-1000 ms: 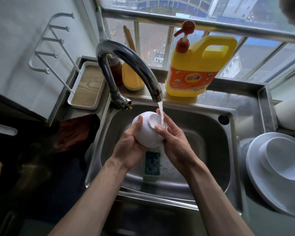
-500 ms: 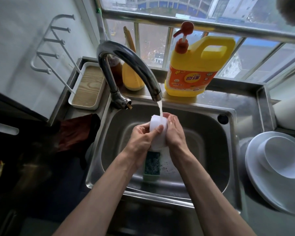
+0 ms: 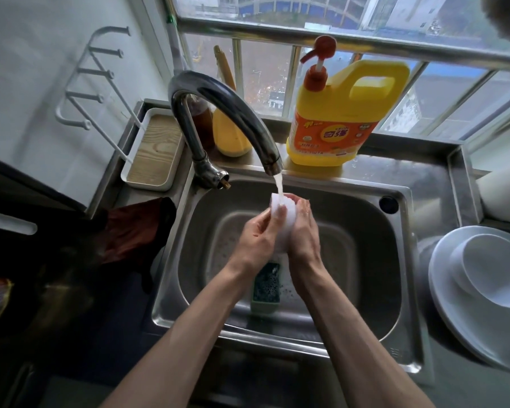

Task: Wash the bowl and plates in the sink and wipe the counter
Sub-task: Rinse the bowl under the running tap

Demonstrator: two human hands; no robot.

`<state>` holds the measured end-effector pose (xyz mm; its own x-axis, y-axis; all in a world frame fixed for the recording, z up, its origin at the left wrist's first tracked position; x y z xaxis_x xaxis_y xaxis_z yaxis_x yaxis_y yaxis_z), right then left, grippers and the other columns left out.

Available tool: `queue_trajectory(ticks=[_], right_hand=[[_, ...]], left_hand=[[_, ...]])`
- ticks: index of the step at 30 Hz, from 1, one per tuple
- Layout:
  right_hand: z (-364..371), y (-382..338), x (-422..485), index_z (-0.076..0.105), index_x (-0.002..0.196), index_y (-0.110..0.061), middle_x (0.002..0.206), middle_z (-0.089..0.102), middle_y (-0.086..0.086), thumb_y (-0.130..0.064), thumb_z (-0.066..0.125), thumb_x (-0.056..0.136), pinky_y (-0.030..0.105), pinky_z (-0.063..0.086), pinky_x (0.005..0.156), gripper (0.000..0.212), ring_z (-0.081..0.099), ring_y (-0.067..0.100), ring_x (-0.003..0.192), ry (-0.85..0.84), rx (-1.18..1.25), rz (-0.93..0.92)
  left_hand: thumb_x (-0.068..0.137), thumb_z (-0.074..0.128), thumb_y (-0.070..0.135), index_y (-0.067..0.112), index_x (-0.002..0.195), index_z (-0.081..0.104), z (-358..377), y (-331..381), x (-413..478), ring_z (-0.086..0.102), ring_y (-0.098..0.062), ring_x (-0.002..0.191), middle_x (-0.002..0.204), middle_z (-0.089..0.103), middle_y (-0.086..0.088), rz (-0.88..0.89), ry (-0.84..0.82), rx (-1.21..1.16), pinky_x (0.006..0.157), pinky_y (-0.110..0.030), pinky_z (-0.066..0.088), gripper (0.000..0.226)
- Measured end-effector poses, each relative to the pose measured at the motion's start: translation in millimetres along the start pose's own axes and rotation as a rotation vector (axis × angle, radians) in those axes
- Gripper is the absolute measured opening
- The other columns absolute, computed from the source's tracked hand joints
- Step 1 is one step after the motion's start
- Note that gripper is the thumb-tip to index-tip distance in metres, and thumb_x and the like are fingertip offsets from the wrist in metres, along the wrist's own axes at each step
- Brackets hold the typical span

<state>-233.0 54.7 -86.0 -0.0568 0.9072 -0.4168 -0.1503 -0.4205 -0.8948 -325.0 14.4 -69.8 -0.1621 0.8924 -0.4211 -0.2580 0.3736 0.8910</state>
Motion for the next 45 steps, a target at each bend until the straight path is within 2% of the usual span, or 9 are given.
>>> queue_trajectory(ticks=[7, 16, 20, 24, 28, 33, 39, 42, 45], right_hand=[[1, 13, -14, 0.058, 0.144, -0.022, 0.137, 0.067, 0.005, -0.026, 0.050, 0.109, 0.039, 0.060, 0.092, 0.036, 0.069, 0.022, 0.119, -0.132, 0.357, 0.268], [5, 11, -16, 0.028, 0.156, -0.054, 0.157, 0.042, -0.005, -0.062, 0.082, 0.077, 0.043, 0.058, 0.100, 0.096, 0.061, 0.016, 0.129, -0.338, -0.172, 0.073], [1, 5, 0, 0.044, 0.149, -0.045, 0.142, 0.060, -0.004, -0.074, 0.065, 0.086, 0.049, 0.062, 0.091, 0.073, 0.066, 0.019, 0.122, -0.177, -0.078, 0.032], [-5, 17, 7, 0.066, 0.126, -0.027, 0.111, 0.077, 0.011, -0.079, 0.046, 0.093, 0.044, 0.064, 0.080, 0.065, 0.077, 0.022, 0.097, -0.017, 0.044, 0.229], [-4, 42, -1, 0.069, 0.127, -0.014, 0.115, 0.075, 0.020, -0.088, 0.046, 0.082, 0.050, 0.061, 0.081, 0.089, 0.076, 0.034, 0.102, -0.002, 0.105, 0.489], [-11, 26, 0, 0.072, 0.117, -0.004, 0.107, 0.077, 0.020, -0.051, 0.035, 0.111, 0.053, 0.059, 0.097, 0.060, 0.074, 0.036, 0.105, -0.088, -0.063, 0.381], [-11, 12, 3, 0.073, 0.119, -0.001, 0.120, 0.070, 0.031, -0.037, 0.052, 0.107, 0.053, 0.053, 0.099, 0.044, 0.068, 0.037, 0.098, -0.322, -0.058, 0.400], [-22, 5, 11, 0.075, 0.108, -0.003, 0.100, 0.077, 0.020, 0.001, 0.055, 0.098, 0.037, 0.063, 0.068, 0.023, 0.075, 0.027, 0.081, -0.252, -0.354, 0.290], [-27, 1, 13, 0.074, 0.111, -0.013, 0.100, 0.076, 0.009, -0.004, 0.057, 0.096, 0.036, 0.061, 0.068, 0.025, 0.073, 0.027, 0.094, -0.167, -0.502, 0.139]], left_hand=[[0.094, 0.073, 0.024, -0.002, 0.105, 0.075, -15, 11, 1, 0.075, -0.042, 0.092, 0.097, 0.077, -0.022, 0.074, 0.104, -0.015, 0.082, -0.053, 0.062, 0.028], [0.104, 0.049, 0.053, -0.001, 0.093, 0.072, -42, 11, 25, 0.075, -0.031, 0.079, 0.088, 0.075, -0.020, -0.099, 0.375, 0.098, 0.071, -0.046, 0.064, 0.060], [0.107, 0.050, 0.041, 0.007, 0.107, 0.073, -7, 17, 25, 0.074, -0.023, 0.082, 0.096, 0.077, -0.018, -0.043, 0.046, 0.007, 0.072, -0.036, 0.061, 0.041], [0.098, 0.057, 0.057, 0.008, 0.109, 0.070, 13, 3, 18, 0.075, -0.028, 0.095, 0.100, 0.076, -0.017, 0.092, -0.200, 0.264, 0.089, -0.052, 0.060, 0.052], [0.096, 0.064, 0.054, 0.015, 0.070, 0.066, 2, 20, 15, 0.068, -0.010, 0.060, 0.066, 0.070, 0.004, 0.285, -0.068, 0.513, 0.057, -0.033, 0.056, 0.047], [0.093, 0.073, 0.045, 0.040, 0.061, 0.055, -2, 57, 1, 0.061, 0.005, 0.052, 0.058, 0.060, 0.019, 0.509, 0.127, 0.679, 0.052, -0.011, 0.043, 0.038], [0.083, 0.066, 0.066, 0.023, 0.067, 0.066, 4, 50, -2, 0.051, -0.013, 0.051, 0.058, 0.056, 0.010, 0.773, -0.004, 1.270, 0.055, -0.026, 0.036, 0.046], [0.088, 0.048, 0.075, 0.022, 0.076, 0.077, -7, 43, -2, 0.063, -0.012, 0.088, 0.084, 0.072, 0.005, 0.691, -0.095, 1.212, 0.083, -0.030, 0.046, 0.062], [0.097, 0.057, 0.047, 0.022, 0.129, 0.069, -29, 44, 1, 0.045, -0.018, 0.136, 0.139, 0.058, -0.002, 0.607, 0.117, 0.976, 0.109, -0.034, 0.040, 0.042]])
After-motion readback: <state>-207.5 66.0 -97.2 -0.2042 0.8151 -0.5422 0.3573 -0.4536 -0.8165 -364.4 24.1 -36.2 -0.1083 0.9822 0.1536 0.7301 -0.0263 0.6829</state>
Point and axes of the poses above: each hand's wrist, its own x-axis towards the middle knuckle, its own z-axis out of the palm, y = z × x, the point moved 9 cm from there along x, towards the middle knuckle
